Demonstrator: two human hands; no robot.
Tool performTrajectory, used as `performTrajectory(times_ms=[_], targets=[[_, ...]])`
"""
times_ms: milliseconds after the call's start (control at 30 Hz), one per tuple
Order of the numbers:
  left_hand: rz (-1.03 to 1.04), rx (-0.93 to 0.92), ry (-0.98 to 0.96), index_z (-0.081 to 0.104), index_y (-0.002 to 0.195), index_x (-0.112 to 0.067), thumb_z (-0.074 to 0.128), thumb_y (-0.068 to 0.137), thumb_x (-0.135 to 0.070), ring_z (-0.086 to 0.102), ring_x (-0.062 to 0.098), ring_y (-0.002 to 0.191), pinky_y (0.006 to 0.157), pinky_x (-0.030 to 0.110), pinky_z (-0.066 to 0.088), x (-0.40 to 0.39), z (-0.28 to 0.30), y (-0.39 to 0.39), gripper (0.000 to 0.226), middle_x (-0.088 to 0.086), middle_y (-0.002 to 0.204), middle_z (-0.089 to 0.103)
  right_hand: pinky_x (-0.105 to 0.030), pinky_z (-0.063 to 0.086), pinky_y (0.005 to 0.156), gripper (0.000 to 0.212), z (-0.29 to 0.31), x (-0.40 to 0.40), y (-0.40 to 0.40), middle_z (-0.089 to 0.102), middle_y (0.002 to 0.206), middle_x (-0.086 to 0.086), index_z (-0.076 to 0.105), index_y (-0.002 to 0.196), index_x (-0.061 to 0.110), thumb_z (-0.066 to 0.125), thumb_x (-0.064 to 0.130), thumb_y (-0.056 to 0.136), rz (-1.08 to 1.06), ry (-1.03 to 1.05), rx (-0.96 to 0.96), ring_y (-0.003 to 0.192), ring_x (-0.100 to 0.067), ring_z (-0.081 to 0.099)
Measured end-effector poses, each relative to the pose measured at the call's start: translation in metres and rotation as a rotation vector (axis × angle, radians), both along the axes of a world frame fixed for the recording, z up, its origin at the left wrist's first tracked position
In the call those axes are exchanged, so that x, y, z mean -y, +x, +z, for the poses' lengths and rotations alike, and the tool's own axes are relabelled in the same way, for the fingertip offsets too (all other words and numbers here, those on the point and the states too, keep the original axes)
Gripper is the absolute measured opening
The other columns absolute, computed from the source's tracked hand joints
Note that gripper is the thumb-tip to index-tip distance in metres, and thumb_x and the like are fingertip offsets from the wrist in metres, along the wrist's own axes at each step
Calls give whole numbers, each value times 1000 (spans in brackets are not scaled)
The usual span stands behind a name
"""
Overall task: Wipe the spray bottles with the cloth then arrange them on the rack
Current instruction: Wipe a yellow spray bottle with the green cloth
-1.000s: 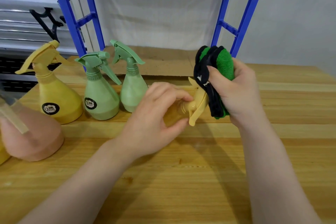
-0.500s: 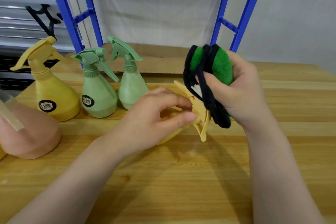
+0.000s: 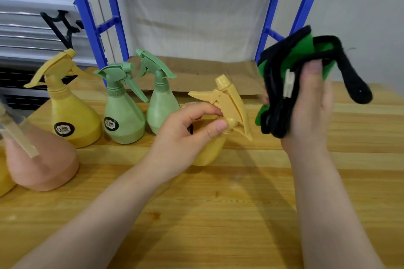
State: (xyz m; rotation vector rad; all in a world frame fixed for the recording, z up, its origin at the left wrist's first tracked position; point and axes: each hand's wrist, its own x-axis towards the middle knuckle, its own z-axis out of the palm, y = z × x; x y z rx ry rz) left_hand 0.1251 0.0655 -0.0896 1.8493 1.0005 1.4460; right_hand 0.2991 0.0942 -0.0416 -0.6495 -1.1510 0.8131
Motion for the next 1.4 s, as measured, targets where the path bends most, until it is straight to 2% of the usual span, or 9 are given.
performTrajectory(times_ms=[67, 233, 400, 500, 733, 967, 1100, 1200, 1400], targets=[[6, 122, -27, 70, 89, -40, 67, 78, -41, 60, 7, 89, 82, 27, 46, -1, -1, 1, 11, -16, 90, 68, -44, 44, 91, 81, -1, -1, -1, 68, 111, -16, 66, 109, 16, 67, 81, 62, 4, -13, 5, 106, -29, 59], [145, 293, -55, 70, 90, -36, 69, 78, -38, 57, 14, 86, 81, 35, 48, -7, -7, 1, 11, -14, 89, 67, -1, 39, 77, 6, -16, -2, -15, 62, 84, 39, 54, 96, 34, 52, 38, 92, -13, 93, 359, 86, 21, 56], [251, 163, 3, 69, 95, -28, 63, 86, -14, 61, 14, 91, 83, 34, 49, -5, -7, 2, 18, -10, 89, 68, -23, 49, 74, 32, -35, -5, -36, 62, 93, 15, 51, 112, 19, 59, 39, 88, -1, 154, 660, 87, -1, 61], [286, 11, 98, 65, 100, -33, 56, 88, -25, 58, 18, 95, 84, 37, 48, -2, -11, 0, 16, -15, 91, 63, -15, 42, 67, 30, -41, -1, -40, 60, 88, 15, 48, 108, 27, 60, 43, 86, -90, 175, 676, 78, 0, 58], [202, 62, 106, 63, 109, -43, 55, 92, -32, 58, 23, 109, 95, 38, 48, 0, -12, 6, 22, -12, 104, 65, -30, 37, 49, 53, -41, -1, -41, 56, 68, 6, 56, 91, 9, 40, 59, 95, -514, 349, 798, 58, -20, 54], [206, 41, 116, 62, 114, -35, 57, 89, -30, 56, 18, 105, 95, 37, 46, -2, -19, 11, 25, -20, 102, 62, -24, 34, 52, 67, -38, -2, -38, 64, 67, -2, 66, 95, 3, 26, 57, 99, -521, 387, 746, 60, -16, 51], [270, -5, 110, 57, 112, -50, 55, 89, -35, 55, 6, 111, 97, 22, 42, -4, -21, 9, 28, -32, 107, 61, -23, 39, 56, 39, -38, -7, -33, 55, 68, 17, 59, 96, 16, 41, 50, 96, -292, 252, 717, 60, -10, 51], [303, 55, 77, 60, 114, -44, 58, 91, -27, 56, 10, 115, 101, 33, 45, -8, -21, 5, 29, -22, 112, 64, -16, 45, 69, 16, -36, -11, -31, 61, 83, 21, 52, 104, 31, 54, 42, 92, -44, 106, 698, 80, 3, 59], [415, 2, 147, 58, 120, -31, 51, 88, -34, 54, 4, 115, 103, 37, 44, -6, -15, -2, 33, -26, 114, 57, -45, 55, 85, 25, -31, -5, -37, 67, 97, 6, 58, 111, 23, 62, 19, 87, 223, -12, 503, 93, -19, 66]])
